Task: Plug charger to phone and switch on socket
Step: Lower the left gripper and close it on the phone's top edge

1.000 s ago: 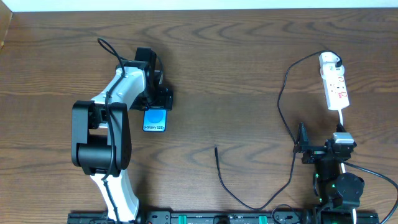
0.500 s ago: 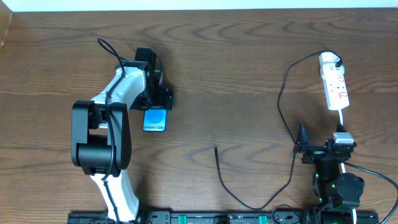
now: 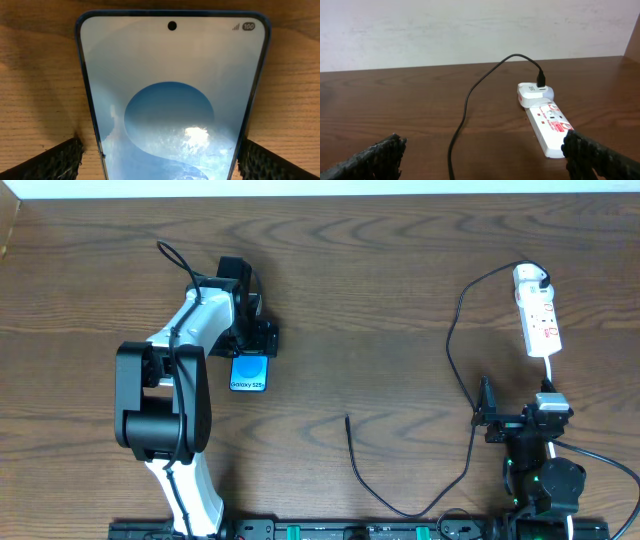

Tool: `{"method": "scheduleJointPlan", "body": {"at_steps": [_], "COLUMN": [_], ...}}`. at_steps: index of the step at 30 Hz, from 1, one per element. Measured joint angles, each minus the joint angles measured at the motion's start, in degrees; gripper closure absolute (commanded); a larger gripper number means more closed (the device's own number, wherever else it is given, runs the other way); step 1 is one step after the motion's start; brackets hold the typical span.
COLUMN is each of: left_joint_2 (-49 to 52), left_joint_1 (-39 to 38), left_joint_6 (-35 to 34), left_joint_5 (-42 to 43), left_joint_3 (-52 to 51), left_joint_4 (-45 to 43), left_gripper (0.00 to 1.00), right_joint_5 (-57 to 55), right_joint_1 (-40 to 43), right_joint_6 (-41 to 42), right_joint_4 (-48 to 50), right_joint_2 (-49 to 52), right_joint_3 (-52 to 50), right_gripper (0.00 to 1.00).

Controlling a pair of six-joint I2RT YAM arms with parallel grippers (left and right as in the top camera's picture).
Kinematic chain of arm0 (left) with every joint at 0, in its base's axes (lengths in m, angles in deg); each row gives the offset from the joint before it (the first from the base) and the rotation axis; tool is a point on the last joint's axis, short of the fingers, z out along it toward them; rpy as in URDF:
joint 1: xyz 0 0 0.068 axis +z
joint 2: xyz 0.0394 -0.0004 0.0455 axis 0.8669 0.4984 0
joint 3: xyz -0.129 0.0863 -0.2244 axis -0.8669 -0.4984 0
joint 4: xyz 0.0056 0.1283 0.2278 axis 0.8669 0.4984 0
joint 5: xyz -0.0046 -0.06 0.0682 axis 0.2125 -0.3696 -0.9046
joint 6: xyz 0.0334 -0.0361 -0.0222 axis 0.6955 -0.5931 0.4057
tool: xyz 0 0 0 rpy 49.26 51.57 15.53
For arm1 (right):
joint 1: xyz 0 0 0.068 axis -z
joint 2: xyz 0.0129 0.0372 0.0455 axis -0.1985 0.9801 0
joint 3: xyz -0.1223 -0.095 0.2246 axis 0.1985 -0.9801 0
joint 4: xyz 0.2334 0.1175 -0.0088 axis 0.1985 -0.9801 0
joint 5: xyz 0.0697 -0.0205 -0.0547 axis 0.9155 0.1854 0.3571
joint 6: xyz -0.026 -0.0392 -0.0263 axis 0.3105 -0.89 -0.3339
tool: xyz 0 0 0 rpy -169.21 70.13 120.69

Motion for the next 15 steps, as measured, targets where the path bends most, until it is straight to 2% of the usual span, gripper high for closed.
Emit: {"method": "scheduleJointPlan", "body": {"at_steps": [6, 15], "left_joint_2": [0.0, 0.0], "left_joint_1": [0.0, 0.0], "left_joint_6": [0.0, 0.0], "left_joint_5": [-0.5, -0.7], "left_joint_3": [-0.1, -0.2], "left_joint_4": [-0.2, -0.2], "left_gripper": [0.15, 0.2], "right_joint_5": [0.0, 0.0], "right_joint_1": [0.0, 0.0], "right_joint_6": [0.0, 0.0], "right_joint_4": [0.0, 0.0], "right_joint_2": [0.0, 0.0], "right_joint_3": [0.0, 0.0], "right_gripper": [0.01, 0.01]}}
